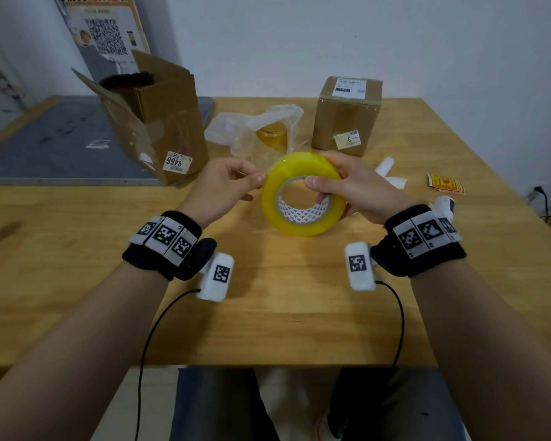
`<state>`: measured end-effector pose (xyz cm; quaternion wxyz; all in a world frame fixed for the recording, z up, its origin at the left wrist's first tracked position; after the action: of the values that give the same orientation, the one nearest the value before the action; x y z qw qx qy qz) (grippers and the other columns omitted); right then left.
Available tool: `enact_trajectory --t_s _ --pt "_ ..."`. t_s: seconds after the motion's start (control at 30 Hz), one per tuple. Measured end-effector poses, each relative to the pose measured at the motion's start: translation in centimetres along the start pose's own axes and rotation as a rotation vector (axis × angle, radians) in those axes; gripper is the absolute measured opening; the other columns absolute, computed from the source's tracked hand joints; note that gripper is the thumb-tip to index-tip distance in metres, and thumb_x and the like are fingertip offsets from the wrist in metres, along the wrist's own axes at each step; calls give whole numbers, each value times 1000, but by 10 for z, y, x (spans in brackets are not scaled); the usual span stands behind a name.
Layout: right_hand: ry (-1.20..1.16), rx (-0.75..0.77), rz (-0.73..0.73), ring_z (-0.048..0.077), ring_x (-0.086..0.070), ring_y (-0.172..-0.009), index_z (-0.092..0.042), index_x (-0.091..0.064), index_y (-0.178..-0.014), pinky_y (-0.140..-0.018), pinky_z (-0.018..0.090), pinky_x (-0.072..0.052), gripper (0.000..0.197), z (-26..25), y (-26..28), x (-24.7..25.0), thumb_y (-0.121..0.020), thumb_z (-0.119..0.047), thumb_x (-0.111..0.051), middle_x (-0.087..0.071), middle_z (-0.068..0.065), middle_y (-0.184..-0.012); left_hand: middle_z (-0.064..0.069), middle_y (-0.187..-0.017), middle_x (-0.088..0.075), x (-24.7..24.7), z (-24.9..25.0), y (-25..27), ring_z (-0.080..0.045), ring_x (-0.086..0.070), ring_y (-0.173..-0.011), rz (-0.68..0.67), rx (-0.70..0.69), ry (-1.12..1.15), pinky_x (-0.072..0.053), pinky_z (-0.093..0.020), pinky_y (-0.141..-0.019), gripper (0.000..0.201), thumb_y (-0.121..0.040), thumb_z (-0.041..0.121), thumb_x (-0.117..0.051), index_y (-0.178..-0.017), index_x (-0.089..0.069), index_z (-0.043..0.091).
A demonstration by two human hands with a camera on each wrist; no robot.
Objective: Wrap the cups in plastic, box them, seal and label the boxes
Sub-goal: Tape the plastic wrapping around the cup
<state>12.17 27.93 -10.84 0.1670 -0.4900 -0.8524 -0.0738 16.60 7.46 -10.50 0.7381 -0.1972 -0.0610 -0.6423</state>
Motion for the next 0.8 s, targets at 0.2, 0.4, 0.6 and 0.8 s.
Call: enact_trajectory --t_s 0.2,0.4,0.6,0.8 --pt "38 8 60 12 -70 -78 -30 -66 -123 -62 30 -55 38 -2 -2 2 -89 -38 -80 -73 -2 -90 1 -90 -65 -8 10 0 -16 -58 -85 84 -111 -429 -40 -29 -72 12 -104 20 -57 -96 -62 12" --pt "150 21 83 11 -70 -76 -33 -65 -116 -67 27 -49 35 -9 -6 5 -86 -44 -81 -69 -13 -83 0 -94 -54 -18 6 0 -19 -50 -87 13 -70 -460 -27 -27 -66 10 -108 16 -45 -102 -51 10" --pt "162 4 73 16 -71 -79 -30 -66 -111 -52 17 -46 28 -10 -4 5 -89 -44 -78 -68 -9 -83 1 -95 -56 -23 0 -1 -15 -52 -85 -129 -15 -441 -35 -32 -74 12 -110 19 -40 -103 -47 13" --pt "53 -6 76 15 -69 -73 -27 -67 -115 -49 18 -47 28 -4 -5 8 -92 -39 -77 -68 -11 -72 -1 -95 -57 -21 -13 3 -15 -52 -79 -140 161 152 -52 -40 -73 14 -110 17 -41 -102 -53 17"
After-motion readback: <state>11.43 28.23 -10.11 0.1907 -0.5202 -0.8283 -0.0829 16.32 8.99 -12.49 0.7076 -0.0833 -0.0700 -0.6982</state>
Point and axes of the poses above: each hand's wrist, its own y-axis away from the middle knuckle, its own x-axis out of the back of the hand, z = x × y, the point moved 10 cm from there along -y, towards the middle knuckle
